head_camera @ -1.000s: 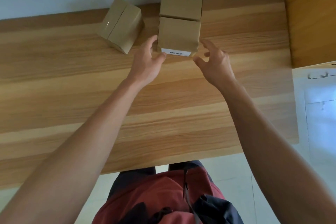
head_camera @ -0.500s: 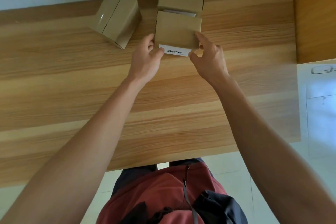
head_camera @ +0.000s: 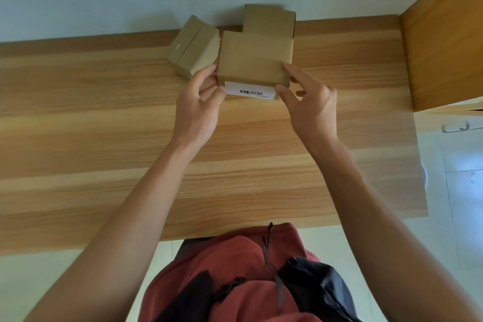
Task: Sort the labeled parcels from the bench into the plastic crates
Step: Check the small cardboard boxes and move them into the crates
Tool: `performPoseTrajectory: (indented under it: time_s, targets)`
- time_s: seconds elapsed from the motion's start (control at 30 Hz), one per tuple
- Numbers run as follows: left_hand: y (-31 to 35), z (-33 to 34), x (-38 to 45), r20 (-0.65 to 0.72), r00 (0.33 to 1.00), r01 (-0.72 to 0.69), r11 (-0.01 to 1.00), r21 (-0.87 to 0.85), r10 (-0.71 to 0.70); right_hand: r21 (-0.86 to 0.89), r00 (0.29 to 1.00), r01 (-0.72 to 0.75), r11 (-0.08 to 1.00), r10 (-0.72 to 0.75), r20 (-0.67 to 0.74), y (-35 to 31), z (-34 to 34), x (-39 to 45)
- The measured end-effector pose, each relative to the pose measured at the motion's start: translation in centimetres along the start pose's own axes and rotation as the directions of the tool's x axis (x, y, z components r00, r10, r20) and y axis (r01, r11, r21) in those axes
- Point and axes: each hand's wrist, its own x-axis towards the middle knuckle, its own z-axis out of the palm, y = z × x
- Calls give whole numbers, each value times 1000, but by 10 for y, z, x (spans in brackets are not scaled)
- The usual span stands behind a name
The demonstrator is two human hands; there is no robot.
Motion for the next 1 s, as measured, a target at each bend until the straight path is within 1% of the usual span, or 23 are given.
performPoseTrajectory:
  time_s: [0.1,0.17,0.23,0.3,0.33,0.4,0.43,0.5,0.57,0.63,0.7,0.77,0.87,0.93,1.0]
  targets:
    - [12,-12,-15,-36,999,-28,999,-33,27,36,992,80,996,-76,-96,-18,-5,-4]
    - [19,-21,-24,-54,997,-48,997,-54,45,80,988,97,992,-86,-129,-29,-8,-7]
    - [27,-29,-29,-72,994,-80,995,-63,76,163,991,48,985,-27,-129,-41,-11,-8]
    - [35,-38,-34,-115,988,-110,992,-67,102,289,990,-57,956,92,-109,-49,-13,-10]
    - [38,-41,-37,-149,983,-123,988,-88,109,367,982,-119,923,164,-94,-53,-13,-11]
    - [42,-44,-42,-214,970,-141,982,-127,112,527,958,-229,818,287,-30,-63,-14,-15]
    - [43,-44,-45,-232,967,-144,979,-144,108,599,945,-267,755,326,11,-68,-13,-17]
    - [42,-40,-50,-212,970,-152,975,-162,116,714,926,-324,620,363,104,-81,-9,-25]
    - [40,-33,-54,-161,974,-182,972,-151,157,785,906,-379,490,371,205,-92,-3,-35]
    - [40,-28,-57,-155,967,-226,964,-138,204,819,878,-436,373,376,296,-101,4,-45]
    - [39,-27,-58,-170,959,-248,960,-127,226,820,852,-485,303,374,366,-107,10,-53]
    - [36,-30,-58,-188,952,-268,955,-125,242,799,844,-515,310,348,409,-110,14,-60]
    - [29,-39,-55,-216,934,-308,949,-73,286,735,828,-560,382,289,481,-112,14,-66]
    - [26,-47,-54,-206,928,-323,946,-33,310,659,820,-567,494,263,508,-112,9,-64]
    - [23,-57,-54,-193,923,-334,942,29,333,584,850,-510,631,268,453,-110,2,-57]
